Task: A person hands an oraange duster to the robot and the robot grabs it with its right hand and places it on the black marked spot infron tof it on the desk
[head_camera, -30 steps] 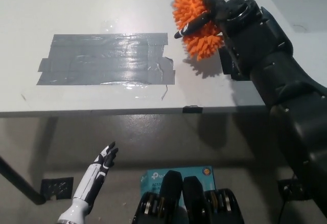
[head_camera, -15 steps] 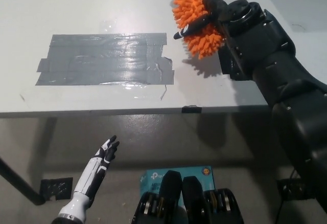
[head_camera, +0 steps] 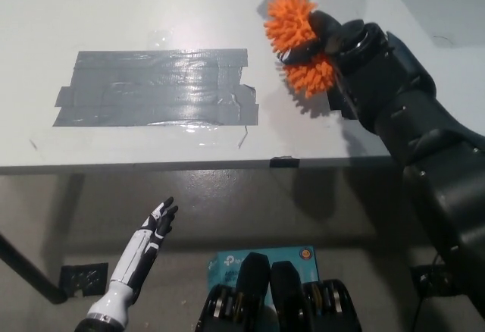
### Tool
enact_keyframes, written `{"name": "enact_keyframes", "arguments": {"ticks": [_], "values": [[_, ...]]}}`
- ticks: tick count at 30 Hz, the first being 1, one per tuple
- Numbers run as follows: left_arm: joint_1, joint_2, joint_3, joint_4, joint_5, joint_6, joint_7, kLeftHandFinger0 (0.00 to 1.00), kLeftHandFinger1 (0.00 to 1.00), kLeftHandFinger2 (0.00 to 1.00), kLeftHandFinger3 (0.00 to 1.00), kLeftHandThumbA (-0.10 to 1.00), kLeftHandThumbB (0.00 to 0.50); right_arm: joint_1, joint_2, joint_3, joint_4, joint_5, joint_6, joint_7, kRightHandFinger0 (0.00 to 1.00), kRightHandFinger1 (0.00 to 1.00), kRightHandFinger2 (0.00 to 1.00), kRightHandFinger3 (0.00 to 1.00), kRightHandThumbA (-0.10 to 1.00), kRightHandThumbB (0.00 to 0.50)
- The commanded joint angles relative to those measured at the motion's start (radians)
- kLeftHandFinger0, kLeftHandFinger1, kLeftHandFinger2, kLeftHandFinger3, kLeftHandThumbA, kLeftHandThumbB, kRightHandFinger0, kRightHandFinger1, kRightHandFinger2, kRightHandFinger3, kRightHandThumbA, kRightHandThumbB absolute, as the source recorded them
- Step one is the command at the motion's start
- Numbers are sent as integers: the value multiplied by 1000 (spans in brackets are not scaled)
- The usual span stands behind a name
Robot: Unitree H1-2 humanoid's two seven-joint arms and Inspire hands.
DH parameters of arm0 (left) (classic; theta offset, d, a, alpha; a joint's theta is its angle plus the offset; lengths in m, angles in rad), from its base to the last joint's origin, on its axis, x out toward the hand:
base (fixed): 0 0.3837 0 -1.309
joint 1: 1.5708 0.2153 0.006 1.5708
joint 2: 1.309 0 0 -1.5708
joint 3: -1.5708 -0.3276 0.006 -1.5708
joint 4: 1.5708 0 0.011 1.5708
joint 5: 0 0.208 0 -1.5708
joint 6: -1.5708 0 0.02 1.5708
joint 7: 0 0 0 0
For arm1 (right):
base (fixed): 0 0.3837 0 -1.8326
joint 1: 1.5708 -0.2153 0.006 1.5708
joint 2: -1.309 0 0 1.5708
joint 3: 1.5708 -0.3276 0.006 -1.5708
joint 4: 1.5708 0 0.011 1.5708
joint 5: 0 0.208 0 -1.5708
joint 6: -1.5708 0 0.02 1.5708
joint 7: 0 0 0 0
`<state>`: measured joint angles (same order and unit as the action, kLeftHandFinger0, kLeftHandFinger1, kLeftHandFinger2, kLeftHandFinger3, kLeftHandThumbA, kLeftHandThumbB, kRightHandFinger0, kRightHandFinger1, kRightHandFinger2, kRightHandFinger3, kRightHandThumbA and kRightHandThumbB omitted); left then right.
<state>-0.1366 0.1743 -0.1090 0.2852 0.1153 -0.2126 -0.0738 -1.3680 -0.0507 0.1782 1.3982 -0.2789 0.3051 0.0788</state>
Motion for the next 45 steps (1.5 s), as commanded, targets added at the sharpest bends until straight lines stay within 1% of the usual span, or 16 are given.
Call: {"name": "enact_keyframes", "arguments": {"ticks": [1, 4, 5, 6, 9, 10, 11, 13, 14, 16, 21, 23, 25, 30, 38, 45], "values": [[-26, 14, 1, -20, 2, -16, -18, 1000, 1000, 1000, 1000, 1000, 178, -44, -25, 22, -13, -13, -63, -41, 0, 145, 473, 962, -100, 184], [-31, 12, 3, -9, -3, -21, -18, 1000, 1000, 1000, 1000, 1000, 166, -42, -30, 14, -17, 2, -77, -50, 0, 132, 458, 800, -100, 197], [-32, 12, 4, -8, -5, -20, -19, 1000, 1000, 1000, 1000, 1000, 166, -39, -31, 5, -20, 11, -80, -57, 0, 148, 503, 633, -100, 189], [-26, 12, 3, -11, -6, -17, -23, 1000, 1000, 1000, 1000, 1000, 166, -31, -32, -1, -23, 17, -85, -61, 0, 180, 551, 573, -100, 190], [-24, 12, 3, -12, -8, -14, -26, 1000, 1000, 1000, 1000, 1000, 164, -28, -34, -11, -26, 28, -87, -63, 0, 243, 660, 495, -100, 187], [-27, 12, 5, -10, -9, -14, -27, 1000, 1000, 1000, 1000, 1000, 160, -37, -40, -33, -32, 49, -84, -61, 15, 371, 819, 404, -100, 216], [-29, 13, 6, -9, -9, -14, -27, 1000, 1000, 1000, 1000, 1000, 160, -42, -43, -39, -34, 55, -84, -61, 15, 371, 819, 404, -100, 216], [-31, 13, 8, -8, -7, -12, -26, 1000, 1000, 1000, 1000, 1000, 159, -46, -46, -44, -40, 59, -90, -62, 30, 491, 892, 447, -100, 228], [-35, 12, 8, -9, -4, -6, -25, 1000, 1000, 1000, 1000, 1000, 152, -60, -58, -48, -60, 58, -104, -60, 34, 521, 891, 592, -100, 254], [-37, 11, 8, -10, -1, -3, -24, 1000, 1000, 1000, 1000, 1000, 150, -69, -66, -51, -78, 58, -109, -61, 42, 534, 897, 764, -100, 238], [-39, 13, 8, 4, -1, -14, -24, 1000, 1000, 1000, 1000, 1000, 159, -83, -92, -66, -165, 68, -114, -38, 0, 471, 873, 879, -100, 199], [-41, 13, 7, 8, -2, -15, -25, 1000, 1000, 1000, 1000, 1000, 159, -76, -110, -59, -227, 58, -110, -24, 0, 510, 896, 867, -100, 180], [-40, 11, 6, 4, -8, -4, -31, 1000, 1000, 1000, 1000, 1000, 147, -63, -132, -61, -273, 56, -93, -18, 111, 632, 965, 1000, -100, 189], [-35, 18, 5, -1, -1, -5, -31, 1000, 1000, 1000, 1000, 1000, 151, -7, -178, -80, -331, 73, -86, -10, 52, 591, 916, 1000, -100, 194], [-39, 19, 8, -12, 1, 16, -29, 1000, 1000, 1000, 1000, 1000, 163, 63, -226, -74, -339, 67, -66, -3, 33, 588, 961, 1000, -100, 179], [-37, 17, 9, -17, 0, 17, -30, 1000, 1000, 1000, 1000, 986, 168, 125, -227, -52, -267, 52, -111, -11, 166, 710, 1000, 1000, -100, 171]]}}
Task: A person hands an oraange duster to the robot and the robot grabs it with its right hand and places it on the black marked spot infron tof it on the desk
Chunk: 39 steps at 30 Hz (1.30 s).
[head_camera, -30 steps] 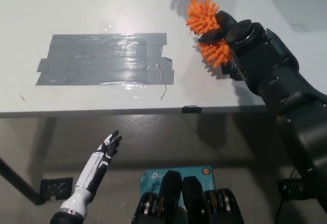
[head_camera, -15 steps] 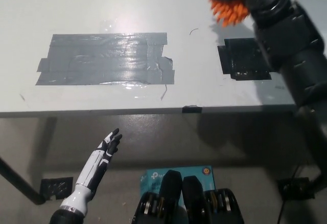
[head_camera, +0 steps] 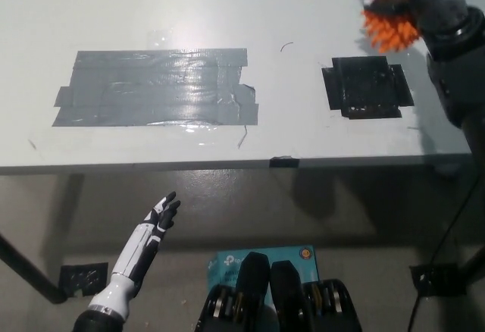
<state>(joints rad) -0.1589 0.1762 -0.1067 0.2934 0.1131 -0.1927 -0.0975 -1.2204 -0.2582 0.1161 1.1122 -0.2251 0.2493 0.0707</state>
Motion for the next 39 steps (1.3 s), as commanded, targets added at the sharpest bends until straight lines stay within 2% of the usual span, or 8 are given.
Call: {"name": "enact_keyframes", "arguments": {"ticks": [1, 10, 11, 12, 15, 19, 38, 39], "values": [[-15, 15, 7, -26, 2, -2, -6, 1000, 1000, 1000, 1000, 973, 165, -18, -18, 12, 29, -3, -59, -4, 185, 734, 1000, 1000, -100, 166], [-31, 17, 6, -26, 16, 6, -3, 1000, 1000, 1000, 1000, 912, 153, 2, -1, 49, 170, -10, -102, 20, 196, 662, 1000, 1000, -100, 186], [-32, 16, 6, -26, 14, 6, -4, 1000, 1000, 1000, 1000, 913, 148, 3, -2, 50, 174, -5, -118, 41, 611, 1000, 1000, 1000, -15, 261], [-32, 16, 7, -26, 12, 5, -5, 1000, 1000, 1000, 1000, 913, 148, 5, -3, 51, 180, 0, -139, 64, 611, 1000, 1000, 1000, -15, 261], [-36, 16, 9, -19, 6, 3, -7, 1000, 1000, 1000, 1000, 898, 143, 4, -3, 38, 190, 24, -175, 115, 1000, 1000, 1000, 1000, 213, 295], [-33, 14, 9, -20, 4, 2, -7, 1000, 1000, 1000, 1000, 887, 150, -11, -5, 41, 190, 23, -169, 153, 1000, 1000, 1000, 1000, 433, 394], [-32, 16, 11, -15, 5, -10, -3, 1000, 1000, 1000, 1000, 882, 141, -26, -25, -242, -204, 156, -453, -260, 1000, 1000, 1000, 1000, 758, 388], [-32, 16, 12, -12, 2, -14, -5, 1000, 1000, 1000, 1000, 880, 141, -26, -27, -263, -245, 157, -453, -270, 1000, 1000, 1000, 1000, 751, 339]]}}
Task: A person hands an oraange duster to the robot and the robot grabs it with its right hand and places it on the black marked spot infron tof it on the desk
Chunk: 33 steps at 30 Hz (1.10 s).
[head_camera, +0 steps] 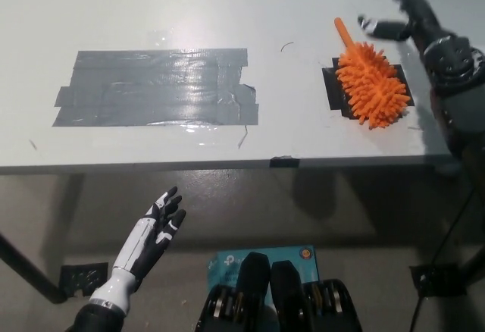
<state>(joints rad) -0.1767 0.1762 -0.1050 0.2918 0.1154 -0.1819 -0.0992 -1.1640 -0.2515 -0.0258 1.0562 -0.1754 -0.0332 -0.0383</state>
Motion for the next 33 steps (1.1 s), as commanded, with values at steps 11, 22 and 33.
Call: {"name": "enact_keyframes", "arguments": {"ticks": [11, 22, 33], "values": [[3, 24, 9, -7, 2, -30, -6, 967, 1000, 1000, 1000, 881, 118, 185, -32, -131, -1161, -44, 55, -72, 1000, 1000, 1000, 1000, 845, 228], [20, 25, 7, 11, -1, -45, -7, 971, 1000, 1000, 1000, 904, 130, 712, 59, -66, -1797, 6, -15, 2, 1000, 1000, 1000, 1000, 817, 182], [30, 28, 6, 19, 1, -57, -7, 962, 1000, 1000, 1000, 954, 136, 1085, 149, 71, -1521, -56, -228, -22, 1000, 1000, 1000, 1000, 852, 216]]}}
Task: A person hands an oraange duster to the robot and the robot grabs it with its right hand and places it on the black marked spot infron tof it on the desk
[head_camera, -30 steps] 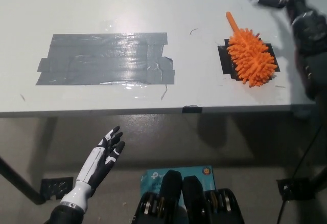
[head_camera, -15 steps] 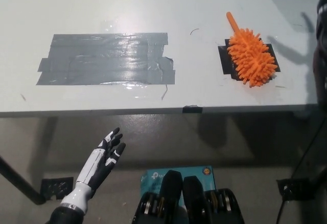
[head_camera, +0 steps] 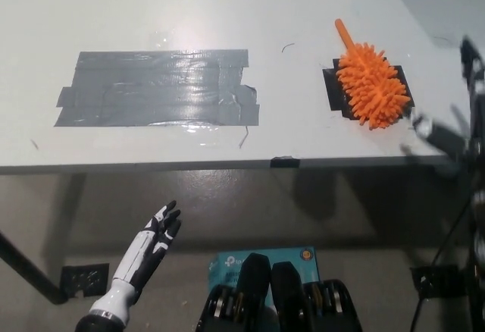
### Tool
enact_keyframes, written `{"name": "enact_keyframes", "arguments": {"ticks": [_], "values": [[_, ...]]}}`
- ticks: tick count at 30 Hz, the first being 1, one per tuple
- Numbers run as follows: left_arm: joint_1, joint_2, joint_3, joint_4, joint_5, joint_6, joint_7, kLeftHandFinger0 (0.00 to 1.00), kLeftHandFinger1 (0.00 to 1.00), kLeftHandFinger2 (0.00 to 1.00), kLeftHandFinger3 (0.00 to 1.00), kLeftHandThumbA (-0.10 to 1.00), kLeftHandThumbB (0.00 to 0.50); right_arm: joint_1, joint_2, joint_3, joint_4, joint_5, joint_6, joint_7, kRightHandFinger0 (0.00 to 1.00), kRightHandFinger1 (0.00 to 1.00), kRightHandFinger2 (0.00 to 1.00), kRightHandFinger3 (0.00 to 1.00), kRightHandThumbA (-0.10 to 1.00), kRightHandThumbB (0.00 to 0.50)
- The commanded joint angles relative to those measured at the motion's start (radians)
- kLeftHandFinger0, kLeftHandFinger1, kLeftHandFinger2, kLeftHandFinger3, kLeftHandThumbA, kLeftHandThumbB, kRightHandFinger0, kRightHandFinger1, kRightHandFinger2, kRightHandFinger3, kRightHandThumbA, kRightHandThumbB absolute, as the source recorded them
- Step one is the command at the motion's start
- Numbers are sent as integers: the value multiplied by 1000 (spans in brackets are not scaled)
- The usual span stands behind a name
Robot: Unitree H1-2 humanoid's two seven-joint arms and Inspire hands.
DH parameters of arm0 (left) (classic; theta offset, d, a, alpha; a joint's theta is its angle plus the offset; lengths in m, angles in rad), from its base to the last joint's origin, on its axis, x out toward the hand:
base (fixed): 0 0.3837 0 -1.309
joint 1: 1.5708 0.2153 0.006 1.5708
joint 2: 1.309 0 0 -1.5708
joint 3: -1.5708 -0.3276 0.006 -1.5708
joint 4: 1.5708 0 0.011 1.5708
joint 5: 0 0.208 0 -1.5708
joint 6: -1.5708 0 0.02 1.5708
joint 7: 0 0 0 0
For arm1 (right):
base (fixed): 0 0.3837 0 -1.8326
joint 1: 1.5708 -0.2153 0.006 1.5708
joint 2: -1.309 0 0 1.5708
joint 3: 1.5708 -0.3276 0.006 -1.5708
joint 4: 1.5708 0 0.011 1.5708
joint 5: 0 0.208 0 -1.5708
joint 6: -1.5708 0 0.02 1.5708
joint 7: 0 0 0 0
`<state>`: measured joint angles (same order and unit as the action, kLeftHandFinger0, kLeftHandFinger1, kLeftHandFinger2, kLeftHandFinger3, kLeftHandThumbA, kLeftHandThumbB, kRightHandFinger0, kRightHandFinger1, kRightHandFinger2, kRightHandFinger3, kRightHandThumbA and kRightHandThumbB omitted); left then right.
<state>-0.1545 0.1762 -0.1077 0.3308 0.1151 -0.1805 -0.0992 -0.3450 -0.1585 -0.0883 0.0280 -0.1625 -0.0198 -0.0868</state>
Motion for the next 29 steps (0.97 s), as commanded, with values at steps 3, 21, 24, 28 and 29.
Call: {"name": "enact_keyframes", "arguments": {"ticks": [3, 21, 24, 28, 29], "values": [[6, 24, 3, -15, 0, -63, -12, 967, 1000, 1000, 1000, 947, 142, 287, 67, 147, -366, -102, -250, 6, 1000, 1000, 1000, 1000, 858, 229], [39, -7, -7, -32, 10, -70, 5, 990, 1000, 1000, 1000, 977, 181, 309, 39, 186, 0, 51, -169, 127, 1000, 1000, 1000, 1000, 677, 178], [43, -8, -9, -42, 15, -65, 8, 1000, 1000, 1000, 1000, 982, 169, 315, 34, 194, 0, 68, -155, 147, 1000, 1000, 1000, 1000, 666, 185], [52, -11, -7, -43, 15, -68, 14, 1000, 1000, 1000, 1000, 990, 182, 322, 34, 204, 0, 83, -143, 169, 1000, 1000, 1000, 1000, 673, 202], [52, -11, -7, -43, 15, -68, 14, 1000, 1000, 1000, 1000, 990, 182, 322, 34, 204, 0, 83, -143, 169, 1000, 1000, 1000, 1000, 673, 202]]}}
